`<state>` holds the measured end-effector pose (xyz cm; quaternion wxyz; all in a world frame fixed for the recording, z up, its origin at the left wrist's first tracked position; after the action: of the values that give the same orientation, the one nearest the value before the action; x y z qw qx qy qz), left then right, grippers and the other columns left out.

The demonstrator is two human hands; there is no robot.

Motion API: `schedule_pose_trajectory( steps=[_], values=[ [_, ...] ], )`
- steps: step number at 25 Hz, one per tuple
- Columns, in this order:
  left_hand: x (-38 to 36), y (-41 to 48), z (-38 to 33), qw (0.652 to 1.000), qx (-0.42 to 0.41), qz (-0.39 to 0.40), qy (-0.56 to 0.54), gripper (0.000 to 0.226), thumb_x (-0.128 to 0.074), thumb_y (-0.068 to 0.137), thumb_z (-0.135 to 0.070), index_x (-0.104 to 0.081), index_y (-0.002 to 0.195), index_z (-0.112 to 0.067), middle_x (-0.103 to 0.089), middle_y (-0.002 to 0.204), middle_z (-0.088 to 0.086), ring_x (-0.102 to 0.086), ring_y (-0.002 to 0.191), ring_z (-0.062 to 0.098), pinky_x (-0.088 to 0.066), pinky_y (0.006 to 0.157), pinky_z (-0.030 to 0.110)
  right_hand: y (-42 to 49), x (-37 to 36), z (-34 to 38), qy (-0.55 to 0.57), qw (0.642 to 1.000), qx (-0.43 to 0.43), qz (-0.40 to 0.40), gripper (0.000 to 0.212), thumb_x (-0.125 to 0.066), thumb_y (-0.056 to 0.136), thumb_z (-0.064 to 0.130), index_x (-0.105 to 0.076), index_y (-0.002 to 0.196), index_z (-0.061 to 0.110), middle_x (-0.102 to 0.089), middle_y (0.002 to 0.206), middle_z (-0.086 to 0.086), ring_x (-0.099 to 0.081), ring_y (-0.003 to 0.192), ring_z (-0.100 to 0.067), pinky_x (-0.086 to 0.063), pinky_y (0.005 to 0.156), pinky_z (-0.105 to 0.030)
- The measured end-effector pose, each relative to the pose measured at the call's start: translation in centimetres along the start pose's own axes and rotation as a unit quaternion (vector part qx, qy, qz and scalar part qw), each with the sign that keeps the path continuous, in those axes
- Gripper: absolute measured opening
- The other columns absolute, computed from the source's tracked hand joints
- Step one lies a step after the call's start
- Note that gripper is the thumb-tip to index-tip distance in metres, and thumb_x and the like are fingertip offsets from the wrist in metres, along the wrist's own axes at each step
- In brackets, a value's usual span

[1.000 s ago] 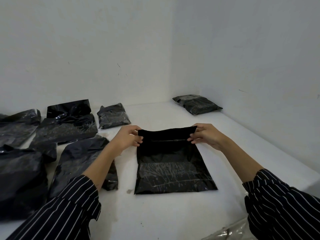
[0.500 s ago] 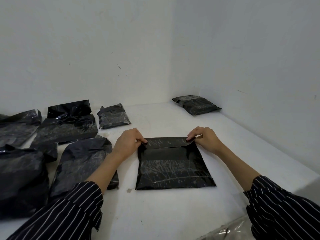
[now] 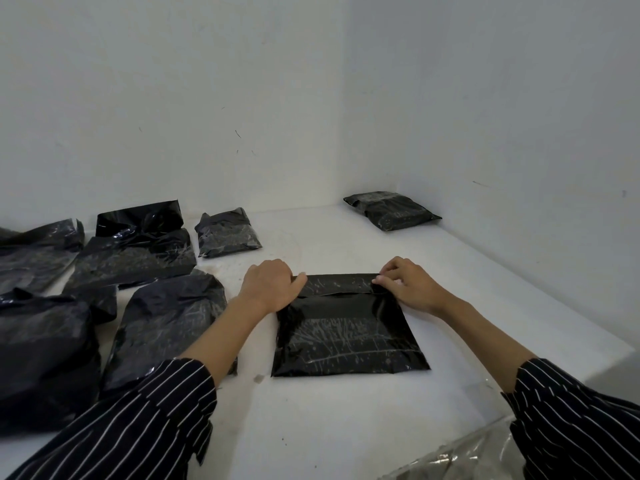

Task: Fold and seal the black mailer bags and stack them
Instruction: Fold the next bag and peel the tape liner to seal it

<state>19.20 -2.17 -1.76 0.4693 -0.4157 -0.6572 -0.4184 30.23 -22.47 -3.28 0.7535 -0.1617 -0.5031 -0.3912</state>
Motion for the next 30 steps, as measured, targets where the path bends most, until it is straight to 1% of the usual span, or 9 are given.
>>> schedule_pose_trajectory(
  steps=[3, 6, 8, 10, 15, 18, 21, 25, 30],
  values=[
    [-0.8, 0.5, -0.5, 0.999, -0.006, 0.012, 0.035, 0.029, -0.052, 0.094, -0.033, -0.059, 0.099, -0.005, -0.053, 0.107, 0.011, -0.053, 0.103, 0.027, -0.045, 0.084, 0.035, 0.8, -0.1, 0.5, -0.06, 0.998, -0.008, -0.006, 0.012, -0.059, 0.09, 0.019, -0.064, 0.099, 0.012, -0.055, 0.109, -0.006, -0.049, 0.104, -0.022, -0.041, 0.092, -0.035],
    [-1.7, 1.5, 0.7, 0.997, 0.019, 0.06, -0.033, 0.032, -0.061, 0.088, -0.022, -0.054, 0.114, -0.005, -0.05, 0.119, 0.012, -0.049, 0.112, 0.027, -0.046, 0.09, 0.036, 1.7, -0.3, -0.3, -0.01, 0.996, -0.077, 0.039, 0.033, -0.061, 0.084, 0.008, -0.053, 0.116, 0.009, -0.054, 0.112, -0.007, -0.047, 0.102, -0.021, -0.042, 0.09, -0.034],
    [-1.8, 2.1, 1.5, 0.994, 0.04, 0.079, -0.065, 0.012, -0.062, 0.084, -0.011, -0.057, 0.093, -0.007, -0.054, 0.106, 0.011, -0.053, 0.102, 0.025, -0.047, 0.08, 0.032, 2.1, -0.4, -0.4, 0.039, 0.99, -0.122, 0.061, 0.034, -0.06, 0.081, 0.004, -0.056, 0.115, 0.002, -0.055, 0.099, -0.005, -0.047, 0.096, -0.02, -0.043, 0.082, -0.031],
    [-2.0, 2.4, 2.3, 0.987, 0.071, 0.095, -0.106, 0.019, -0.066, 0.08, -0.006, -0.051, 0.07, -0.013, -0.054, 0.085, 0.005, -0.053, 0.09, 0.023, -0.044, 0.069, 0.029, 2.5, -0.3, -0.3, 0.063, 0.986, -0.146, 0.055, 0.023, -0.06, 0.078, -0.003, -0.066, 0.1, -0.006, -0.059, 0.087, -0.007, -0.052, 0.087, -0.021, -0.044, 0.073, -0.029],
    [-1.3, 2.7, 3.7, 0.976, 0.116, 0.054, -0.175, 0.015, -0.072, 0.074, -0.003, -0.07, 0.087, 0.003, -0.069, 0.093, 0.011, -0.063, 0.09, 0.025, -0.053, 0.078, 0.036, 2.8, 1.2, 0.2, 0.013, 0.987, -0.161, 0.012, 0.017, -0.069, 0.073, -0.002, -0.067, 0.09, -0.002, -0.057, 0.084, -0.007, -0.052, 0.082, -0.021, -0.041, 0.057, -0.024],
    [-1.5, 1.9, 3.6, 0.959, 0.131, 0.054, -0.246, 0.022, -0.073, 0.075, -0.006, -0.055, 0.086, -0.009, -0.059, 0.083, 0.012, -0.055, 0.069, 0.024, -0.044, 0.056, 0.029, 2.4, 1.6, -0.1, 0.059, 0.982, -0.179, -0.004, 0.015, -0.066, 0.075, -0.006, -0.058, 0.069, 0.005, -0.056, 0.066, -0.009, -0.052, 0.057, -0.019, -0.038, 0.05, -0.024],
    [-2.1, 1.5, 3.5, 0.944, 0.149, 0.077, -0.284, 0.04, -0.078, 0.073, -0.009, -0.04, 0.063, -0.014, -0.049, 0.06, 0.011, -0.044, 0.052, 0.023, -0.035, 0.05, 0.026, 1.7, 1.1, -0.6, 0.137, 0.97, -0.203, -0.008, 0.021, -0.058, 0.079, -0.009, -0.05, 0.068, 0.007, -0.052, 0.052, -0.011, -0.049, 0.036, -0.016, -0.03, 0.036, -0.02],
    [-2.8, 1.2, 4.2, 0.911, 0.182, 0.088, -0.36, 0.028, -0.075, 0.073, 0.003, -0.049, 0.065, -0.005, -0.044, 0.053, 0.008, -0.036, 0.046, 0.02, -0.028, 0.046, 0.024, 0.6, 0.8, -0.7, 0.261, 0.939, -0.223, -0.009, 0.018, -0.052, 0.087, -0.01, -0.045, 0.081, 0.005, -0.052, 0.062, -0.013, -0.055, 0.03, -0.014, -0.033, 0.03, -0.019],
    [-2.2, 0.3, 3.9, 0.862, 0.174, 0.072, -0.471, 0.017, -0.053, 0.092, 0.002, -0.043, 0.083, -0.008, -0.051, 0.068, 0.014, -0.054, 0.032, 0.012, -0.04, 0.033, 0.018, -0.6, 0.2, -0.4, 0.373, 0.898, -0.232, -0.01, 0.019, -0.046, 0.091, -0.011, -0.041, 0.093, 0.006, -0.052, 0.081, -0.018, -0.063, 0.039, -0.02, -0.049, 0.036, -0.023]
  ],
)
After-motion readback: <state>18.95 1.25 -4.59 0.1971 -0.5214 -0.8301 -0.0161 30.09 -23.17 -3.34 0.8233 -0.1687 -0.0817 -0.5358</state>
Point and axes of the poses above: each hand's wrist, its own y-axis towards the middle knuckle, its own x-axis out of the back of the hand, z = x × y, the point moved 10 cm from there along y, towards the middle knuckle
